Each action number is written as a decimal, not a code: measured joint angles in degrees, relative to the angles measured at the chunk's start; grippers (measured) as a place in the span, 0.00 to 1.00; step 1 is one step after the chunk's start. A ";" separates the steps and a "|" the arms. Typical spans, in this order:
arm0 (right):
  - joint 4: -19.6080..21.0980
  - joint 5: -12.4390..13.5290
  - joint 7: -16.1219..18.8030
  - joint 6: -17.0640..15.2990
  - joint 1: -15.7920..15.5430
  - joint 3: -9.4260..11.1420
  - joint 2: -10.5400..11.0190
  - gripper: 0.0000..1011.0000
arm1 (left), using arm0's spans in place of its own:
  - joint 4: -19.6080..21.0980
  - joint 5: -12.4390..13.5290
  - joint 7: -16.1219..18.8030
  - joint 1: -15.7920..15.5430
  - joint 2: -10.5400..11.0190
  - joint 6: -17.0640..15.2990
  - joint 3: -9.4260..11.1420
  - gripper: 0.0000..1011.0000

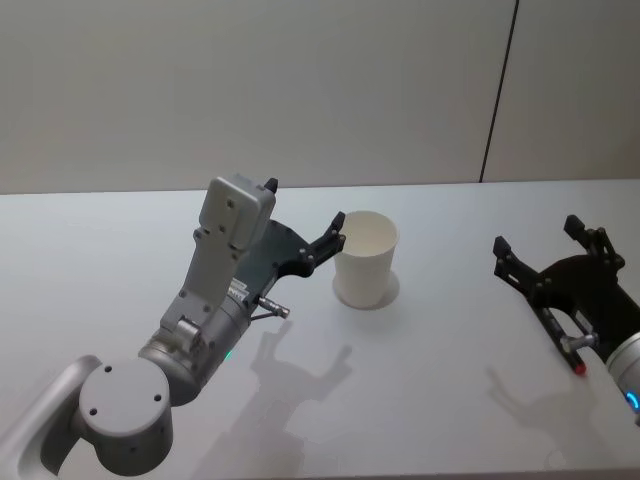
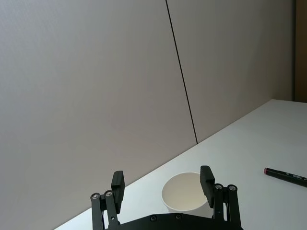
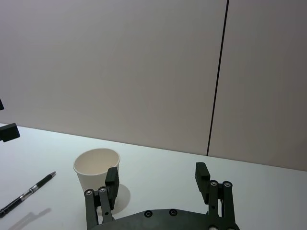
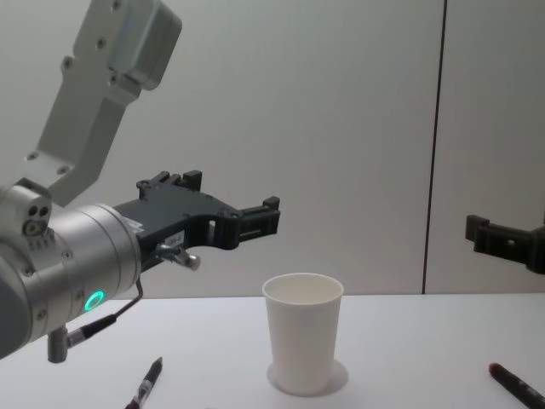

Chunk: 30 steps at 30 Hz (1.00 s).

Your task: Place the pen into the pen holder.

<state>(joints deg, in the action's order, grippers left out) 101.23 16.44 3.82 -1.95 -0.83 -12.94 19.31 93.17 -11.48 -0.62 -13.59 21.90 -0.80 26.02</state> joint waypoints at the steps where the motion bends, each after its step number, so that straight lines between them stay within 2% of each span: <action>1: 0.00 -0.03 -0.01 0.00 0.01 -0.01 -0.03 0.99 | 0.00 0.00 0.00 0.00 0.00 0.00 0.00 0.99; 9: -0.13 -1.32 -1.33 -1.28 0.70 -0.57 -1.27 0.99 | 0.00 0.00 0.00 0.00 0.00 0.00 0.00 0.99; 15: -1.64 -3.06 -3.00 -3.65 2.52 -1.08 -3.02 0.99 | 0.00 0.00 0.00 0.00 0.00 0.00 0.00 0.99; 24: -6.82 -5.94 -5.74 -9.27 7.47 -1.42 -6.27 0.99 | 0.00 0.00 0.00 0.00 0.00 0.00 0.00 0.99; 27: -7.69 -6.25 -6.13 -10.14 8.26 -1.42 -6.71 0.99 | 0.00 0.00 0.00 0.00 0.00 0.00 0.00 0.99; 30: -10.63 -7.13 -7.22 -12.98 10.69 -1.29 -7.93 0.99 | 0.00 0.00 0.00 0.00 0.00 0.00 0.00 0.99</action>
<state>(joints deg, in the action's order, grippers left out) 90.60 9.31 -3.40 -14.93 9.86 -14.23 11.38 93.17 -11.48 -0.62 -13.59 21.90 -0.80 26.03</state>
